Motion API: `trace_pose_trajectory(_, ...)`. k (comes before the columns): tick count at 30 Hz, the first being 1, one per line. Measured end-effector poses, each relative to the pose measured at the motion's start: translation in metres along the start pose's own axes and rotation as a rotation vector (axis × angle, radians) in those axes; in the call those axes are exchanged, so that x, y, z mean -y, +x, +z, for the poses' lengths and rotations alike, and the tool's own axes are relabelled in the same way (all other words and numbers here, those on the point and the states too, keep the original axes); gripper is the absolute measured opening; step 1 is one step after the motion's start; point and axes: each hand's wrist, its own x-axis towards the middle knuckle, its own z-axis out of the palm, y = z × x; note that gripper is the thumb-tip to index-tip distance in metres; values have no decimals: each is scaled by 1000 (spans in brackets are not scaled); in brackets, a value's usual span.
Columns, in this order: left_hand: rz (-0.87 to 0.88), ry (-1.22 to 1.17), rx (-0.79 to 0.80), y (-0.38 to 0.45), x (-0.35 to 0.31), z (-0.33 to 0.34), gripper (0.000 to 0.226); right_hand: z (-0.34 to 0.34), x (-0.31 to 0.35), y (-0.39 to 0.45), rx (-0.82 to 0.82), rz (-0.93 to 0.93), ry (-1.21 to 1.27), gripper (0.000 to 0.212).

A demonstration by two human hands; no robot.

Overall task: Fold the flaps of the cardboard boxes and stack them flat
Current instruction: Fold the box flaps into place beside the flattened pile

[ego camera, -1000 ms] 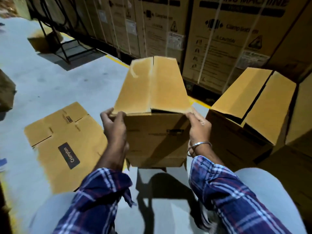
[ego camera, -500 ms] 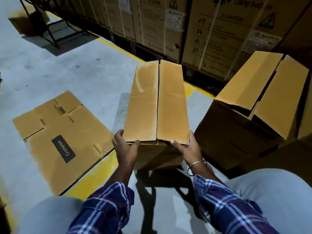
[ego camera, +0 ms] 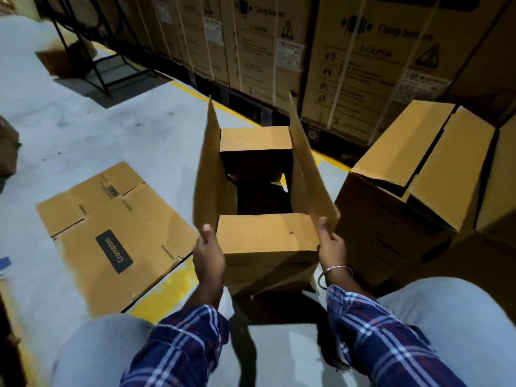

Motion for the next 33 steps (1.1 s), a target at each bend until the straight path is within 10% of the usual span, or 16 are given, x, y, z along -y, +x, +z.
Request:
trace_pose_trajectory(5, -326, -499, 23, 9, -3, -18, 65, -16, 10, 0, -155, 248, 417, 68)
trace_pose_trajectory(9, -403, -623, 5, 18, 2, -30, 68, -24, 8, 10, -323, 83, 453, 58)
trace_pose_trajectory(15, -264, -353, -434, 39, -12, -53, 102, -39, 20, 18, -504, -156, 191, 112)
trace_pose_trajectory(22, 48, 49, -315, 65, -9, -61, 54, -21, 17, 34, -392, -83, 293, 92)
trace_pose_trajectory(33, -270, -276, -438, 66, 11, -87, 33, 16, -4, 59, -204, 176, 562, 69)
